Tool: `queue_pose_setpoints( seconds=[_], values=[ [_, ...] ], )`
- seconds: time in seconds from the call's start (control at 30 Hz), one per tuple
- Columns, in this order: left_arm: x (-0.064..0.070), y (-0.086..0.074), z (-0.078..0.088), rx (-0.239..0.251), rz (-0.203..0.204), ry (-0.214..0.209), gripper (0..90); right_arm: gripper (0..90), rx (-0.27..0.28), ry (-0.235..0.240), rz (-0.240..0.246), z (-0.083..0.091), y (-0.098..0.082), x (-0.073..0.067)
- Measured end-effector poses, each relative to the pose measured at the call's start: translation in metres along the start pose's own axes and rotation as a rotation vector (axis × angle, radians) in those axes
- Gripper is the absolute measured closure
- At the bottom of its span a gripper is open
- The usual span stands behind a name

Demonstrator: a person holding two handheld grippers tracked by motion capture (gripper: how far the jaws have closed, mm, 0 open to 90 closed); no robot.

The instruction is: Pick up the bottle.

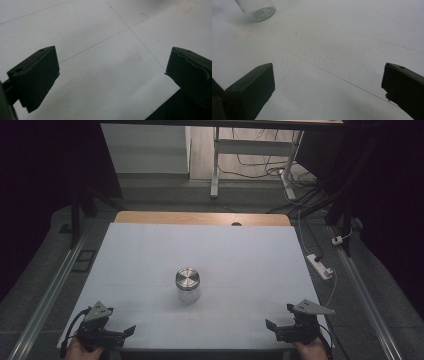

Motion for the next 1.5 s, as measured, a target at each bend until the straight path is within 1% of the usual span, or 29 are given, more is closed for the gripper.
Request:
queue_pose_setpoints(
  seconds=[0.07,0.27,0.57,0.8,0.83,0.87,0.9,0.97,1.07,1.27,1.37,1.5],
  values=[
    [0.0,0.0,0.0,0.004,0.004,-0.007,0.0,0.0,0.001,0.0,-0.006,0.0,0.0,0.0],
    [-0.001,-0.001,0.001,0.018,0.013,-0.019,0.0,0.0,-0.005,0.001,-0.003,-0.001,0.0,0.0],
    [-0.001,-0.001,0.001,0.016,0.011,-0.028,0.0,0.0,-0.021,0.004,0.012,-0.002,-0.001,-0.001],
    [0.0,-0.001,0.003,0.024,0.014,-0.038,0.0,0.0,-0.028,0.005,0.015,-0.003,0.0,-0.002],
    [0.001,0.0,0.003,0.023,0.014,-0.051,0.0,0.0,-0.03,0.008,0.017,-0.004,0.0,-0.002],
    [0.001,0.0,0.003,0.023,0.014,-0.051,0.0,0.0,-0.031,0.007,0.017,-0.004,0.0,-0.002],
    [0.002,0.001,0.003,0.023,0.013,-0.059,0.0,0.0,-0.029,0.006,0.017,-0.004,0.0,-0.002],
    [0.004,0.005,0.005,0.035,-0.004,-0.045,0.0,0.0,-0.028,0.009,0.014,-0.003,0.0,-0.002],
    [0.005,0.008,0.006,0.057,-0.015,-0.056,0.0,0.0,-0.03,0.01,0.012,-0.004,0.0,-0.002],
    [0.005,0.012,0.004,0.068,-0.033,-0.06,0.0,0.0,-0.033,0.009,0.016,-0.004,0.0,-0.002],
    [0.006,0.014,0.004,0.076,-0.032,-0.066,0.0,0.0,-0.033,0.01,0.015,-0.004,0.0,-0.002],
    [0.005,0.015,0.002,0.078,-0.042,-0.068,0.0,0.0,-0.034,0.011,0.017,-0.004,0.0,-0.002]
  ],
)
Point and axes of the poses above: each handheld gripper's, and its own axes: z roughly backward along the jaws, y roughly out of its top, x roughly to its right, the point moved 5 cm from there along -z, roughly forward along the jaws, and after that the axes turned 14 degrees about -z, right-handed, at the moved point
